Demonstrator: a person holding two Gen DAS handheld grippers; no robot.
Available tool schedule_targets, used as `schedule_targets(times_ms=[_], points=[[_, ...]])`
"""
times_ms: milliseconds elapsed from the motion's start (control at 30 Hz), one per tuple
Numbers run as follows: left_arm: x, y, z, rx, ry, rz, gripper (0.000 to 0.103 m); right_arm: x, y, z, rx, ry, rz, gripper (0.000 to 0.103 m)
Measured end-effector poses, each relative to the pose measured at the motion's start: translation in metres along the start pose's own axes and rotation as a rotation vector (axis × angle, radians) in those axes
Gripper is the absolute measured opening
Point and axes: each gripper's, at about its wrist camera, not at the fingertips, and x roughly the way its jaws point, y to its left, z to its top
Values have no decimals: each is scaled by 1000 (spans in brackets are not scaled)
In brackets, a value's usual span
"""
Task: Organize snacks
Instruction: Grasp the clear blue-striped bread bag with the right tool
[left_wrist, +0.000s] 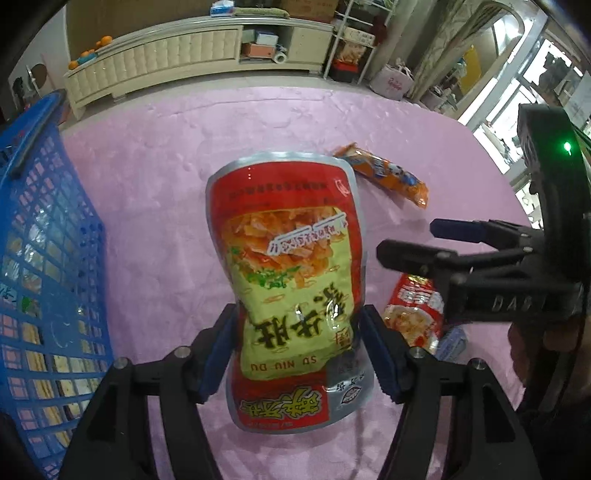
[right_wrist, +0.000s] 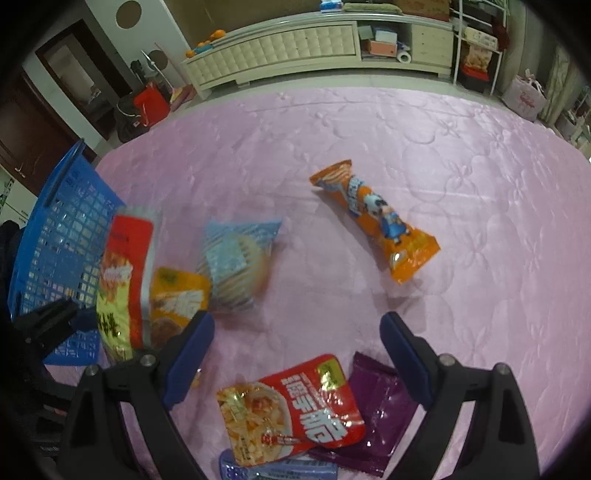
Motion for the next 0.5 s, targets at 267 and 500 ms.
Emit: schedule_targets(times_ms=[267, 500], points=[[-12, 15, -7, -54, -40, -8, 64, 24, 14, 31, -9, 70, 6, 94], [-6, 9, -8, -32, -58, 32, 64, 52, 40, 53, -31, 132, 43, 93]])
